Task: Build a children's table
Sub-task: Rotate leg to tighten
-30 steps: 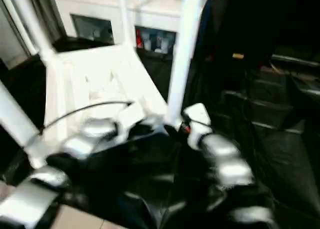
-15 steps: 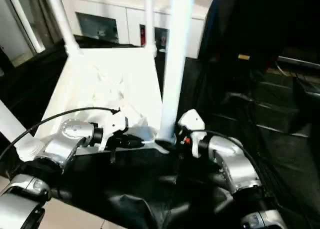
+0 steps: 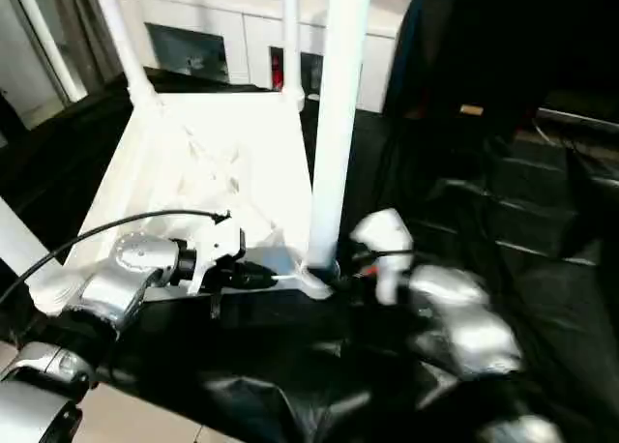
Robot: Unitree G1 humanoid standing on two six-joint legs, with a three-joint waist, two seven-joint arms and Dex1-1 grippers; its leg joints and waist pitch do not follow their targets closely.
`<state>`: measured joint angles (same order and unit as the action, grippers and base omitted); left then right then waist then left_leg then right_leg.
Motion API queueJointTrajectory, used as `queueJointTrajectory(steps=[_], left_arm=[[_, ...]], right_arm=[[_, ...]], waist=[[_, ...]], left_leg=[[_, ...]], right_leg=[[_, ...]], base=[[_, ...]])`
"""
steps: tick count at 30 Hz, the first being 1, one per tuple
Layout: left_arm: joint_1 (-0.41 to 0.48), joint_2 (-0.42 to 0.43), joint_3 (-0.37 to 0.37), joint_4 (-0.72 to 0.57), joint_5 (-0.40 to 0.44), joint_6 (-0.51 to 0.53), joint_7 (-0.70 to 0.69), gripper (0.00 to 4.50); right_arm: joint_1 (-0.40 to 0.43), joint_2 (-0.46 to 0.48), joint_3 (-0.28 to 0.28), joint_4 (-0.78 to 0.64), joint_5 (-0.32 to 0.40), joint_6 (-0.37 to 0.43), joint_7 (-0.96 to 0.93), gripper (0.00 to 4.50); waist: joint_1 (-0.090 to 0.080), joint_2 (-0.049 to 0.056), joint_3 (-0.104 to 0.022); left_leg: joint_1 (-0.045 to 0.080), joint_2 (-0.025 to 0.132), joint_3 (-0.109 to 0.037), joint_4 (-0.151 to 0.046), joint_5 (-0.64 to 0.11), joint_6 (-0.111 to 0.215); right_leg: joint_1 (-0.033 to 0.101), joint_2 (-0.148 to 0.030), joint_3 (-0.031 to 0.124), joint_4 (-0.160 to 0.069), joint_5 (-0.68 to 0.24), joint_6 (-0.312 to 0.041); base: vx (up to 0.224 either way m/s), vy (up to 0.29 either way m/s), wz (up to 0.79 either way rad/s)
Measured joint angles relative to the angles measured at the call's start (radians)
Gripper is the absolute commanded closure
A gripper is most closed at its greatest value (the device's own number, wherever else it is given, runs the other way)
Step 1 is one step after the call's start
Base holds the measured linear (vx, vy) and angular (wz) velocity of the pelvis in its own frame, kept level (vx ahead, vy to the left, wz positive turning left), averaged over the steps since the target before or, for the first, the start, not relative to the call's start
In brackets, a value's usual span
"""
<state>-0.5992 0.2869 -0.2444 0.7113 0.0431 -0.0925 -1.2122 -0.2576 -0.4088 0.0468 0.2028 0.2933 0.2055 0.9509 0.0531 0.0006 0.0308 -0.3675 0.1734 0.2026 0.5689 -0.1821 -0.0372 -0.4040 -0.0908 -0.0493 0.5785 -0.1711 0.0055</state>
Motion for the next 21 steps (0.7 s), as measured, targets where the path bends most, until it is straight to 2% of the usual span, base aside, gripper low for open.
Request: queueJointTrajectory(steps=[4,5,7,8,10,15,17,18,19,21], left_arm=[[-0.030,-0.027,-0.001,0.050,0.030,-0.024,0.086,4.50],[-0.043,-0.038,0.000,0.070,0.037,-0.022,0.132,4.50],[-0.056,-0.053,0.007,0.088,0.042,-0.010,0.197,4.50],[-0.061,-0.058,0.013,0.096,0.042,-0.001,0.227,4.50],[-0.063,-0.069,0.014,0.099,0.047,0.003,0.255,4.50],[-0.080,-0.109,0.011,0.110,0.072,-0.002,0.296,4.50],[-0.080,-0.108,0.011,0.110,0.071,-0.002,0.298,4.50],[-0.078,-0.104,0.013,0.101,0.065,0.005,0.289,4.05],[-0.073,-0.096,0.016,0.088,0.053,0.015,0.278,4.05],[-0.040,-0.092,0.059,0.024,-0.023,0.042,0.252,3.88]], right_arm=[[0.081,-0.084,-0.061,-0.058,0.025,0.016,0.018,0.73],[0.093,-0.096,-0.081,-0.063,0.025,0.022,0.015,0.73],[0.106,-0.099,-0.091,-0.073,0.025,0.028,0.007,0.73],[0.111,-0.097,-0.091,-0.079,0.025,0.033,-0.004,0.73],[0.117,-0.092,-0.090,-0.091,0.025,0.047,-0.016,0.73],[0.126,-0.081,-0.062,-0.144,0.027,0.062,-0.022,0.73],[0.127,-0.076,-0.057,-0.152,0.027,0.066,-0.025,0.73],[0.125,-0.065,-0.057,-0.152,0.027,0.068,-0.034,0.68],[0.120,-0.050,-0.056,-0.152,0.027,0.068,-0.042,0.68],[0.107,-0.024,-0.042,-0.152,0.027,0.078,-0.054,0.68]], waist=[[0.006,0.001,0.000],[0.003,0.001,0.000],[-0.013,-0.001,0.001],[-0.022,-0.001,0.001],[-0.024,0.000,0.001],[-0.008,0.001,0.001],[-0.007,0.000,0.002],[-0.007,0.000,0.002],[-0.009,-0.001,0.003],[-0.008,-0.007,0.007]], left_leg=[[0.000,0.000,0.000,0.002,0.000,0.000],[0.000,0.000,0.000,0.002,0.000,0.000],[0.000,0.000,0.000,0.002,0.000,0.000],[-0.001,0.000,0.000,0.002,0.000,0.000],[0.000,0.000,-0.001,0.001,0.000,0.000],[-0.002,0.000,-0.002,0.001,0.000,0.000],[-0.002,0.000,-0.002,0.002,-0.001,0.002],[-0.002,0.000,-0.002,0.002,-0.001,0.002],[-0.003,0.000,-0.002,0.001,-0.001,0.002],[-0.004,0.002,-0.002,0.001,0.000,0.002]], right_leg=[[0.001,0.000,0.001,0.000,0.000,0.000],[0.001,0.000,0.001,0.000,0.000,0.000],[0.000,0.000,0.001,0.000,-0.002,0.005],[0.000,0.000,0.000,0.000,-0.002,0.005],[0.000,0.000,-0.002,0.000,-0.002,0.005],[-0.001,0.000,-0.003,-0.001,0.001,0.000],[-0.001,-0.001,-0.003,-0.001,0.001,0.000],[-0.001,-0.001,-0.004,-0.001,0.001,0.000],[-0.002,-0.001,-0.004,0.000,0.001,0.000],[-0.004,-0.001,-0.006,0.001,0.001,0.000]], base=[[0.000,0.000,0.00],[0.000,0.000,0.00],[0.000,0.000,0.00],[0.000,0.000,0.00],[0.000,0.000,0.00],[0.000,0.000,0.00],[0.000,0.000,0.00],[0.000,0.000,0.00],[0.000,0.000,0.00],[0.000,0.000,0.00]])
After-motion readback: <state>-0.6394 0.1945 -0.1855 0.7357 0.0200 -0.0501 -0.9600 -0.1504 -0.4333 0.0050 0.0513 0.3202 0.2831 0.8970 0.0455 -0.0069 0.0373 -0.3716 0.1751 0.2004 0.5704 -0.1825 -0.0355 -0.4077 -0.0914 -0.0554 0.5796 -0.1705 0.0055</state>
